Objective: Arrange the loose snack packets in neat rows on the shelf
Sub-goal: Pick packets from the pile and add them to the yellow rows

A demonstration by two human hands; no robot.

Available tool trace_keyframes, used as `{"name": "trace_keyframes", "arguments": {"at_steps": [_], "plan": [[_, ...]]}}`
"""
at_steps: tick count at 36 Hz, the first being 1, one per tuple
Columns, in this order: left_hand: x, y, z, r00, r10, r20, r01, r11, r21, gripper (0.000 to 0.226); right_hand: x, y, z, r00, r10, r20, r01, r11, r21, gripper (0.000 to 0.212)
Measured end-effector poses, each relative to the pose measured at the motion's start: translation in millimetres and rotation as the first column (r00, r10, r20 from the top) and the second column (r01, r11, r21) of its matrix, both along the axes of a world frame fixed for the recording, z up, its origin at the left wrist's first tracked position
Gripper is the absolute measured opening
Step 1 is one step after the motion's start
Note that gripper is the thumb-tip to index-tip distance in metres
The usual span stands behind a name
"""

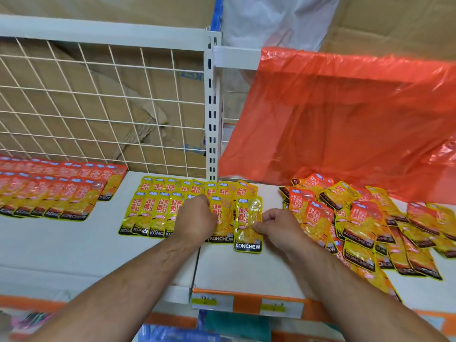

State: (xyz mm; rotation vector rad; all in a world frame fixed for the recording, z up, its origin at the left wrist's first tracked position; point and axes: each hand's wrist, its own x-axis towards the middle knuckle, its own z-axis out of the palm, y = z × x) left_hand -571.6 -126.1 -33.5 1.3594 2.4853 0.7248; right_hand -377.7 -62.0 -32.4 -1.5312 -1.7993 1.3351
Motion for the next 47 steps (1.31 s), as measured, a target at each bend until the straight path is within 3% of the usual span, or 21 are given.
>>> {"name": "trace_keyframes", "arguments": {"at_steps": [13,17,23,30,47], "plan": [[-2,-12,1,0.998,-0.056,-0.027,0.057,0.996,0.062,0.022,-17,0,1,1.0,0.015,0.02,-0.013,0.996,-0.087,0.029],[-2,-17,2,0.997,-0.061,-0.046,0.063,0.996,0.062,0.027,-30,5,3,0.998,0.039,0.051,-0.033,0.994,-0.105,0.042],[-1,-22,4,0.994,-0.075,-0.081,0.08,0.995,0.061,0.017,-42,7,5,0.958,0.009,0.286,-0.021,0.999,0.037,0.03],[-1,-23,3,0.994,-0.073,-0.077,0.077,0.995,0.055,0.027,-46,2,10,0.884,-0.002,0.467,-0.062,0.991,0.122,0.018],[8,-22,6,0.99,-0.099,-0.097,0.103,0.994,0.033,0.023,-45,-7,10,0.756,-0.026,0.654,-0.218,0.932,0.29,0.021]]}}
